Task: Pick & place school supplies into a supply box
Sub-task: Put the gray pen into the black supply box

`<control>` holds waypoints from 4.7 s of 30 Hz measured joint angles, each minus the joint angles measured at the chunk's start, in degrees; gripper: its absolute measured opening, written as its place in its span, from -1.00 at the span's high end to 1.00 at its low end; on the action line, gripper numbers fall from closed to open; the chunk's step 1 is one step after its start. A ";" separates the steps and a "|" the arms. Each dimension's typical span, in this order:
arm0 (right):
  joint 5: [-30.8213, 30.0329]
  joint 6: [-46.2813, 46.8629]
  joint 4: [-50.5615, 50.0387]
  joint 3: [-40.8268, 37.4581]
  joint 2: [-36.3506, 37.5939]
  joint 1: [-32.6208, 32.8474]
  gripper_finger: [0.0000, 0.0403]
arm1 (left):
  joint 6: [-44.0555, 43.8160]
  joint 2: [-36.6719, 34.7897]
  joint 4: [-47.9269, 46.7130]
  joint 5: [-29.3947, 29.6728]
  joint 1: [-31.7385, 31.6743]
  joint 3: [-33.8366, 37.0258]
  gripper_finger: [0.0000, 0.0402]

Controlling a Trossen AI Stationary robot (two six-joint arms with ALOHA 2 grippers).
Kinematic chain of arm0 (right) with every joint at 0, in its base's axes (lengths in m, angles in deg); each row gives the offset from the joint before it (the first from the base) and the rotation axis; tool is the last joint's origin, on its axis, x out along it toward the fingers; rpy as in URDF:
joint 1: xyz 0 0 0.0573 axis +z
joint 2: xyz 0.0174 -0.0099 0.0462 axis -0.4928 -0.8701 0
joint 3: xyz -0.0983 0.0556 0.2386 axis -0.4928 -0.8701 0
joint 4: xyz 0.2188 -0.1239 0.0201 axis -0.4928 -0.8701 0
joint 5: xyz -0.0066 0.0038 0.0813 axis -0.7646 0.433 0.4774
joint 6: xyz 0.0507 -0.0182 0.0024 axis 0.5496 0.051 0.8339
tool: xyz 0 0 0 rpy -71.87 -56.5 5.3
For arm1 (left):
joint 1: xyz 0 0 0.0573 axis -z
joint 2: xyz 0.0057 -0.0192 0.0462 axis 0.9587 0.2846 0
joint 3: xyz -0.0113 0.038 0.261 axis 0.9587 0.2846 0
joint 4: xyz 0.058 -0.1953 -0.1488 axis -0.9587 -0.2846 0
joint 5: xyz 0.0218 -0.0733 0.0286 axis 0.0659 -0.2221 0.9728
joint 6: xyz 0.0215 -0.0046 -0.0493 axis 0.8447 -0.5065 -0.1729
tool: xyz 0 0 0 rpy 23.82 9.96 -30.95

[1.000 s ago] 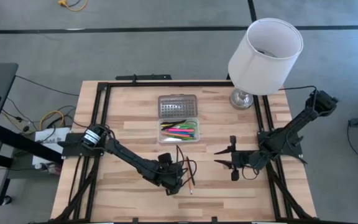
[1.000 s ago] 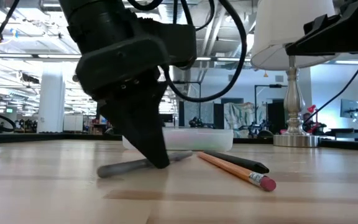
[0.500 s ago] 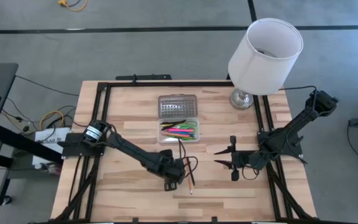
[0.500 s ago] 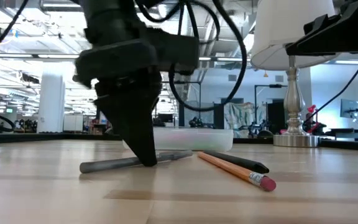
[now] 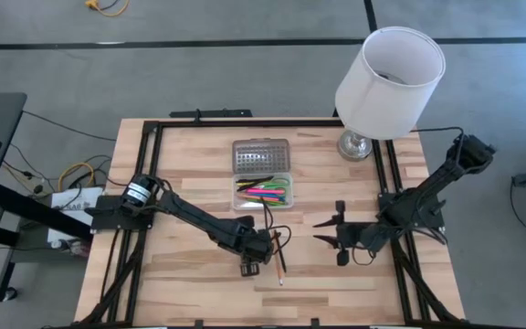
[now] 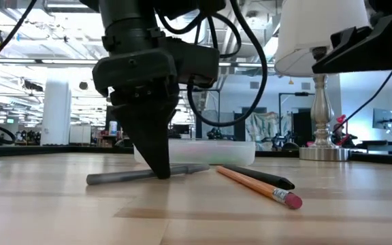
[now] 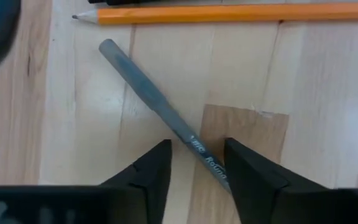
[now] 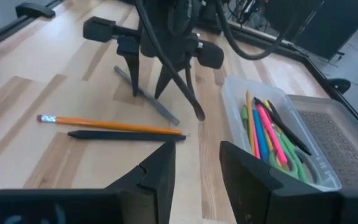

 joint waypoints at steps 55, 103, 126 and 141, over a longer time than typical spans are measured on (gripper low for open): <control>0.17 0.37 0.04 0.00 -0.18 -1.19 0.40 | 6.51 -0.17 -2.46 -2.89 -3.94 0.15 0.28; 0.11 0.92 -0.12 0.00 -0.16 -1.18 0.40 | 3.54 -7.80 -11.83 9.54 -2.28 0.37 0.88; 0.11 0.83 -0.18 0.00 -0.16 -1.19 0.40 | 16.41 -11.26 -0.97 13.29 -20.85 0.13 0.88; 0.11 1.36 -0.88 0.00 -0.16 -1.19 0.40 | 17.08 -10.82 1.80 9.75 -24.35 0.22 0.70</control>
